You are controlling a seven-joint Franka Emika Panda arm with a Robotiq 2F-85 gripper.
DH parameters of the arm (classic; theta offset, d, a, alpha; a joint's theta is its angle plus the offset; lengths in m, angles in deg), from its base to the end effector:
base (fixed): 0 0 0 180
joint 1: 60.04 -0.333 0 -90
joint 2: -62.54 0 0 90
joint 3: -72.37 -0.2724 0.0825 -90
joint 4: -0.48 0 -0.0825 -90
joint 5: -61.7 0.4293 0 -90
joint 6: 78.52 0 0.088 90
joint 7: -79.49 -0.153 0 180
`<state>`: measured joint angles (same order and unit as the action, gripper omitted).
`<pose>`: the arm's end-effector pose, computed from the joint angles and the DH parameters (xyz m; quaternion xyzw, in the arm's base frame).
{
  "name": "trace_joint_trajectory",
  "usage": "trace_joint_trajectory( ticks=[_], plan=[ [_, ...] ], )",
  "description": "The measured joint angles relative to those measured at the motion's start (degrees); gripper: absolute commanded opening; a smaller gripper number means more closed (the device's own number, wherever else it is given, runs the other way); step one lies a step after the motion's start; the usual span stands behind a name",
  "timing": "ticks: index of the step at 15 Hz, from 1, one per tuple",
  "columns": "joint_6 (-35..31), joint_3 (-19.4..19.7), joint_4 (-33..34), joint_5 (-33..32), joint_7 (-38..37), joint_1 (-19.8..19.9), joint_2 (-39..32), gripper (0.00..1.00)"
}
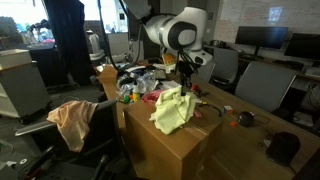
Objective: Pick the clothes on the box and put them on the back rest of the chair
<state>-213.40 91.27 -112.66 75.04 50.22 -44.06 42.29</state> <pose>0.5252 -0.3584 0.1862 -0.8079 0.5881 -0.0272 0.0271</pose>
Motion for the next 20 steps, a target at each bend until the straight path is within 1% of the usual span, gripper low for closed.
trace_joint_trajectory(
  ticks=[3, 6, 9, 11, 12, 15, 20],
  plan=[
    [-1.64, 0.83, -5.21, -7.65, -0.77, -2.62, 8.95, 0.01],
    [-1.73, 0.27, -10.14, -17.14, -2.94, -4.61, 18.24, 0.01],
    [-1.37, -2.98, -15.07, -27.50, -6.45, -4.92, 27.29, 0.01],
    [-0.44, -6.30, -18.17, -32.51, -8.24, -4.75, 32.52, 0.01],
    [0.22, -8.11, -19.68, -34.04, -8.64, -4.68, 34.88, 0.01],
    [1.89, -13.12, -24.04, -34.01, -6.48, -5.16, 40.91, 0.01],
    [4.74, -17.54, -29.33, -25.96, 4.78, -9.93, 47.27, 0.01]
  ],
)
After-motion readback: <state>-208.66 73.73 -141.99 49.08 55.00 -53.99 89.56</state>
